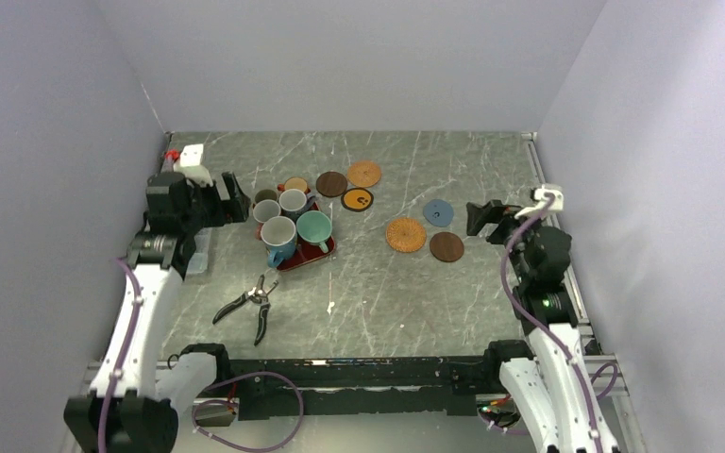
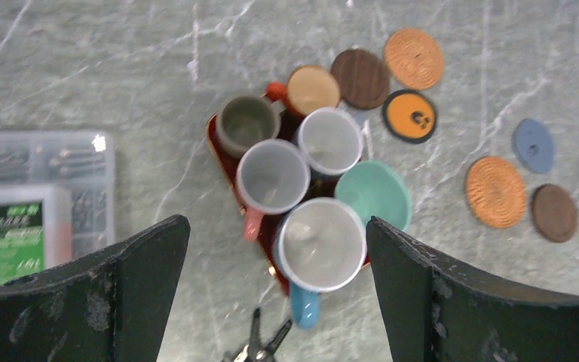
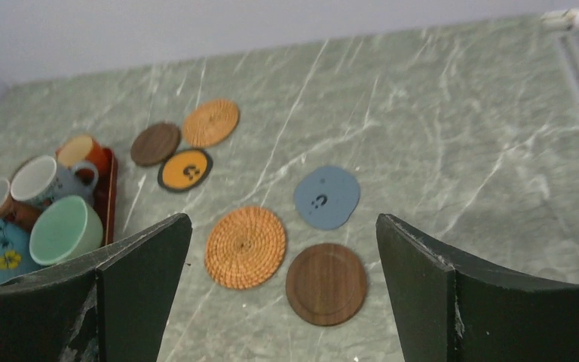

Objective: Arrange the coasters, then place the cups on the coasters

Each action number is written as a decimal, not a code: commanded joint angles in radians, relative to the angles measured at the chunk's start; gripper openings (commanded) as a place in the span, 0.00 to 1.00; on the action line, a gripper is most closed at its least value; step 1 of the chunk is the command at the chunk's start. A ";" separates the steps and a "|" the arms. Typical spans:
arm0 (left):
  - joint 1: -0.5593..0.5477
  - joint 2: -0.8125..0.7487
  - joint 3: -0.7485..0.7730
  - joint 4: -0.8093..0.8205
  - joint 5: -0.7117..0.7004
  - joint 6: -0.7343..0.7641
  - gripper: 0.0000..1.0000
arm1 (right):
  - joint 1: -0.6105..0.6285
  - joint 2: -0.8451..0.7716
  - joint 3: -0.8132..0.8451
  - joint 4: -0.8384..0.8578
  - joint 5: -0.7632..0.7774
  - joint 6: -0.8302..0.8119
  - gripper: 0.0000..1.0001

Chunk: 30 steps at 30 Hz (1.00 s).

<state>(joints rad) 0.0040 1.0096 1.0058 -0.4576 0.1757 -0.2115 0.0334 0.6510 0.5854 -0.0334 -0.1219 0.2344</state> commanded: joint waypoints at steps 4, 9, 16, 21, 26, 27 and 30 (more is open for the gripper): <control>-0.024 0.147 0.170 0.043 0.147 -0.060 0.94 | 0.162 0.237 0.156 -0.118 0.015 -0.067 0.93; -0.024 0.114 0.085 0.060 0.081 -0.012 0.94 | 0.382 0.431 0.244 -0.176 0.196 -0.039 0.83; -0.041 0.066 0.037 0.066 -0.010 0.022 0.94 | 0.525 0.735 0.393 -0.125 0.230 0.035 0.74; -0.042 0.061 0.039 0.054 -0.034 0.028 0.94 | 0.547 0.935 0.532 -0.137 0.242 0.050 0.72; -0.043 0.049 0.033 0.060 -0.026 0.026 0.94 | 0.550 1.104 0.647 -0.129 0.268 0.030 0.75; -0.044 0.052 0.032 0.060 -0.030 0.025 0.94 | 0.550 1.137 0.676 -0.129 0.282 0.028 0.76; -0.045 0.064 0.037 0.054 -0.025 0.022 0.94 | 0.548 1.233 0.767 -0.135 0.315 0.015 0.78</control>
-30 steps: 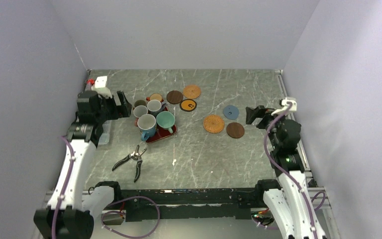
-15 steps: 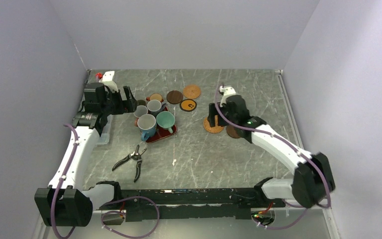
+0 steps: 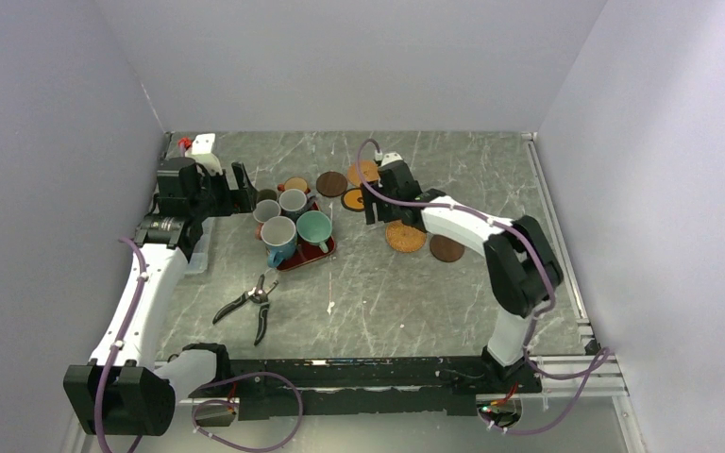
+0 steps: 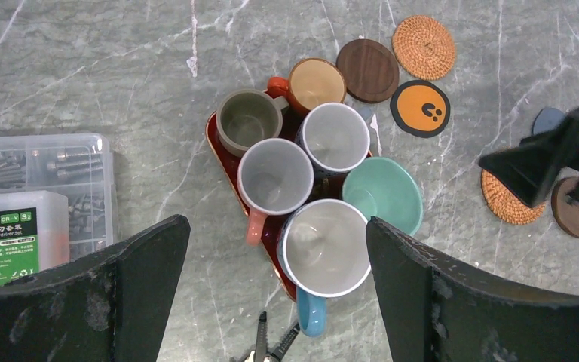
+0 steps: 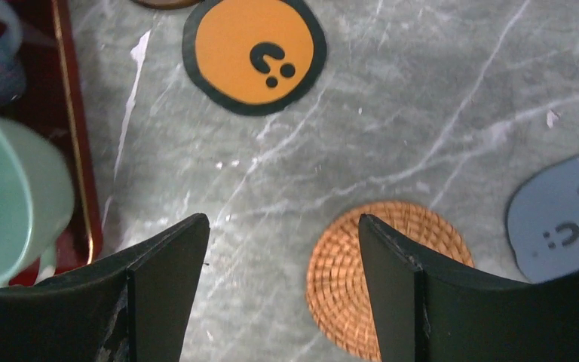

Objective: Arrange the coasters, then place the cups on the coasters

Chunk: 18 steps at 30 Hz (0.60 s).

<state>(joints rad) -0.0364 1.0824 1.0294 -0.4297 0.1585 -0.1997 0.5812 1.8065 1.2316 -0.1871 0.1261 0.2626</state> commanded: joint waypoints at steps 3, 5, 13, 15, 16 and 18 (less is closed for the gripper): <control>-0.011 0.002 0.012 0.029 0.006 0.005 0.94 | -0.004 0.183 0.230 0.008 0.094 -0.017 0.78; -0.018 0.009 0.011 0.031 0.008 0.003 0.94 | -0.008 0.234 0.289 0.005 0.107 -0.020 0.78; -0.030 0.022 0.009 0.034 0.023 -0.003 0.94 | -0.045 0.412 0.509 -0.008 0.106 -0.049 0.82; -0.032 0.023 0.011 0.034 0.023 -0.003 0.94 | -0.063 0.454 0.559 -0.010 0.110 -0.044 0.82; -0.035 0.024 0.010 0.034 0.024 -0.001 0.94 | -0.071 0.471 0.584 -0.011 0.113 -0.040 0.82; -0.037 0.027 0.011 0.033 0.027 0.002 0.94 | -0.087 0.504 0.630 -0.018 0.116 -0.037 0.82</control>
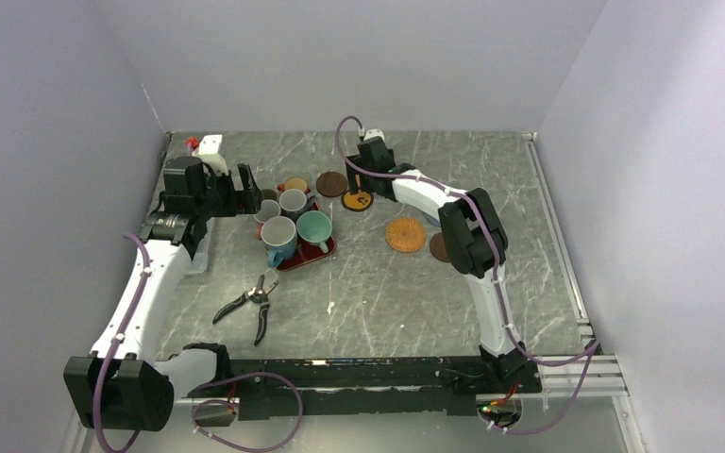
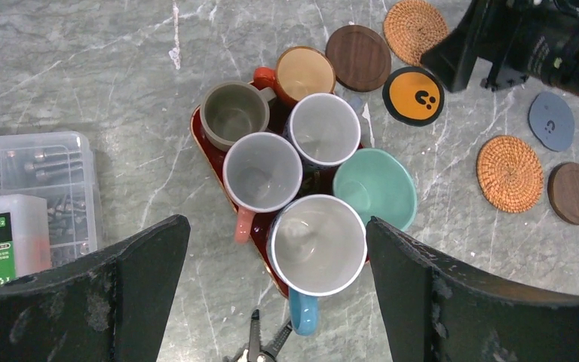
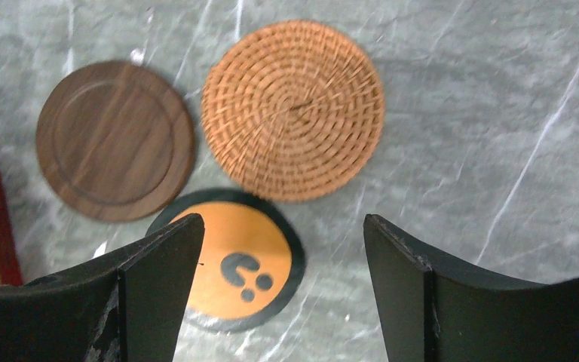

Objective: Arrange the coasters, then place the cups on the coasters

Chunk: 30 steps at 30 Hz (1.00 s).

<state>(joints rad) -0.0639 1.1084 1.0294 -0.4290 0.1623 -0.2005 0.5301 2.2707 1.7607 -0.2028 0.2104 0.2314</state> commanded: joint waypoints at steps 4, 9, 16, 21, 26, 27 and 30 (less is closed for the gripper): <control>-0.013 0.008 0.014 0.028 0.020 0.003 0.94 | -0.055 0.103 0.194 -0.026 0.066 -0.027 0.80; -0.018 0.016 0.018 0.021 0.016 0.004 0.94 | -0.065 0.168 0.276 -0.062 0.083 -0.061 0.78; -0.022 0.025 0.020 0.018 0.010 0.009 0.94 | -0.074 0.207 0.305 -0.089 0.086 -0.091 0.77; -0.022 0.030 0.023 0.015 0.007 0.010 0.94 | -0.079 0.198 0.271 -0.087 0.079 -0.096 0.77; -0.022 0.038 0.023 0.012 0.005 0.009 0.94 | -0.089 0.159 0.181 -0.060 0.091 -0.088 0.74; -0.022 0.039 0.023 0.012 0.006 0.008 0.94 | -0.094 0.149 0.160 -0.056 0.092 -0.085 0.74; -0.021 0.042 0.025 0.010 0.003 0.008 0.94 | -0.115 0.115 0.101 -0.049 0.076 -0.072 0.73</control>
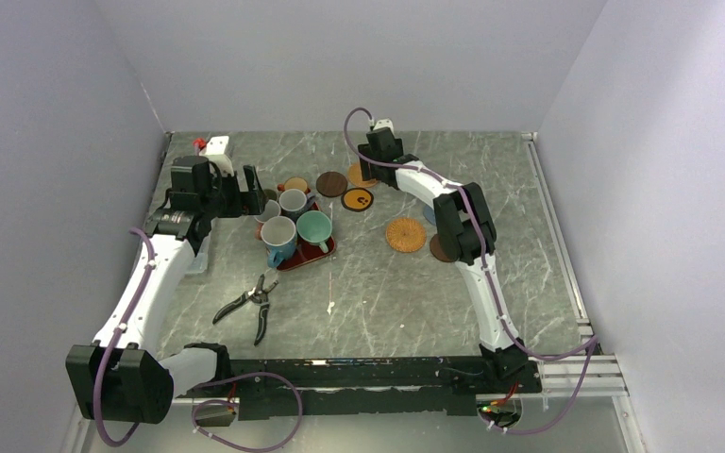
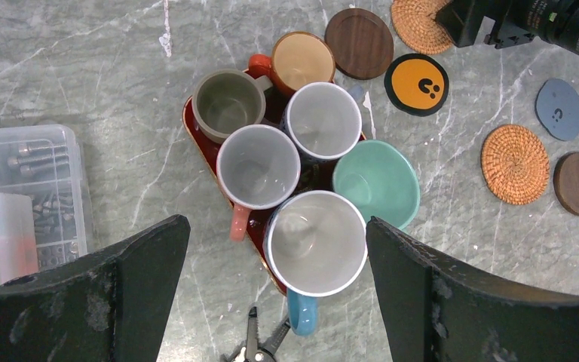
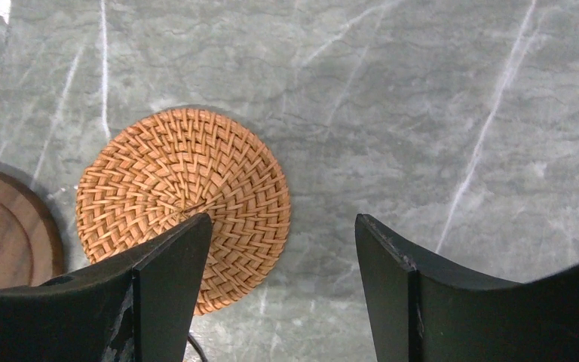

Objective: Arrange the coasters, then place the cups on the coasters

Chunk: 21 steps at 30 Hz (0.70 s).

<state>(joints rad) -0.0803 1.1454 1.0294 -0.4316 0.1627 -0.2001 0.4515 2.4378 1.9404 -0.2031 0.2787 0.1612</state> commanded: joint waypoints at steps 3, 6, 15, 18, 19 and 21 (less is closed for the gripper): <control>-0.005 0.003 0.025 0.013 -0.001 0.008 0.94 | -0.059 -0.082 -0.128 -0.046 0.015 0.000 0.72; -0.005 0.002 0.024 0.013 -0.005 0.008 0.94 | -0.082 -0.110 -0.176 -0.038 0.013 0.003 0.72; -0.004 -0.009 0.020 0.021 -0.006 0.022 0.94 | -0.147 -0.152 -0.259 -0.024 0.013 0.026 0.70; -0.004 -0.007 0.021 0.018 -0.010 0.023 0.94 | -0.162 -0.154 -0.263 -0.020 0.002 0.043 0.70; -0.005 -0.007 0.021 0.019 -0.010 0.024 0.94 | -0.164 -0.152 -0.261 -0.018 -0.008 0.043 0.70; -0.005 -0.006 0.020 0.019 -0.011 0.024 0.94 | -0.165 -0.146 -0.250 -0.023 -0.020 0.043 0.70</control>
<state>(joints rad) -0.0803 1.1454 1.0294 -0.4313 0.1596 -0.1955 0.3008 2.2925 1.7054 -0.1604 0.2539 0.2050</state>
